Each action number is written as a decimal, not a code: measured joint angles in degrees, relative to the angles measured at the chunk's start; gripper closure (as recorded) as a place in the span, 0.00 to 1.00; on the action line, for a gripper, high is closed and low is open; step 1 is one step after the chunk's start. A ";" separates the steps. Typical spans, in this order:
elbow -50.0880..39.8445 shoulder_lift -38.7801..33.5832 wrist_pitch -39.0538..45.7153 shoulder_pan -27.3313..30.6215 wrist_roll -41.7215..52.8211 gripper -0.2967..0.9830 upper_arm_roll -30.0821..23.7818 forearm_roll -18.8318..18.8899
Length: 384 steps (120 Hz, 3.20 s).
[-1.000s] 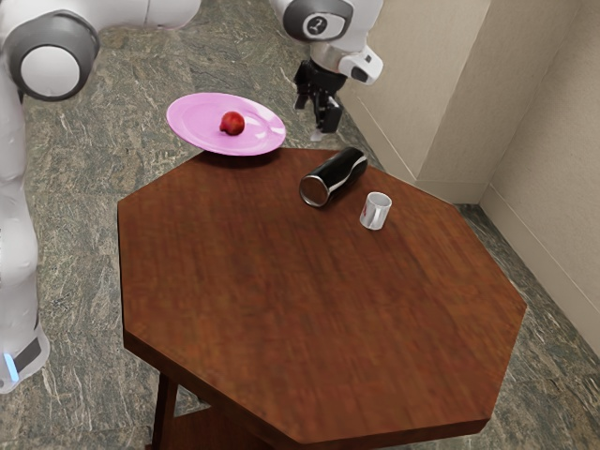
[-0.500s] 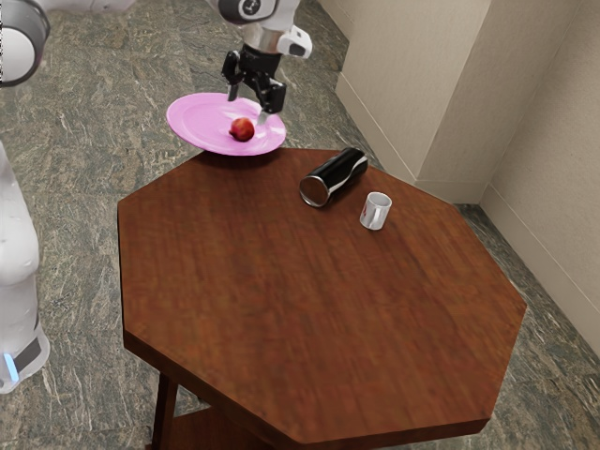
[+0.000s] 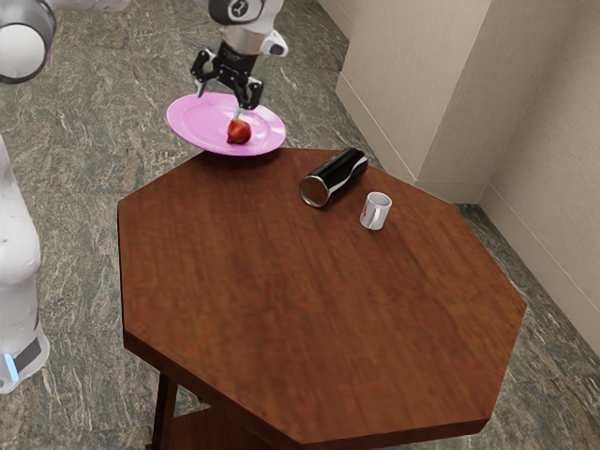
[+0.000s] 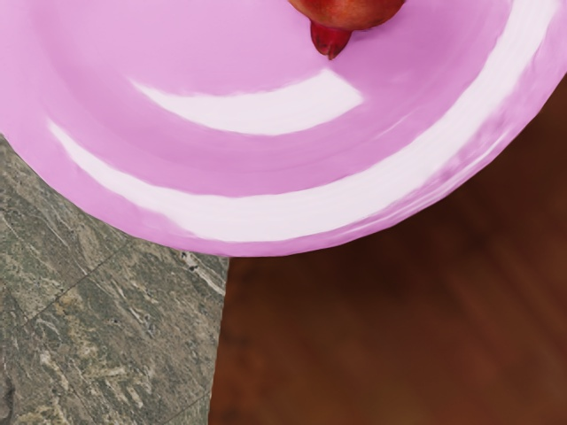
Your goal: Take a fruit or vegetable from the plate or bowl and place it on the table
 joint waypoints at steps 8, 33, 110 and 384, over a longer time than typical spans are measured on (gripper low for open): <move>0.50 1.18 0.30 1.35 -0.01 0.23 0.08 1.39; 7.89 11.28 2.73 5.63 1.43 0.23 -0.58 0.26; 4.70 14.16 20.25 7.21 14.77 0.23 -0.06 -1.12; 0.69 19.30 29.53 10.52 26.81 0.28 0.29 -7.99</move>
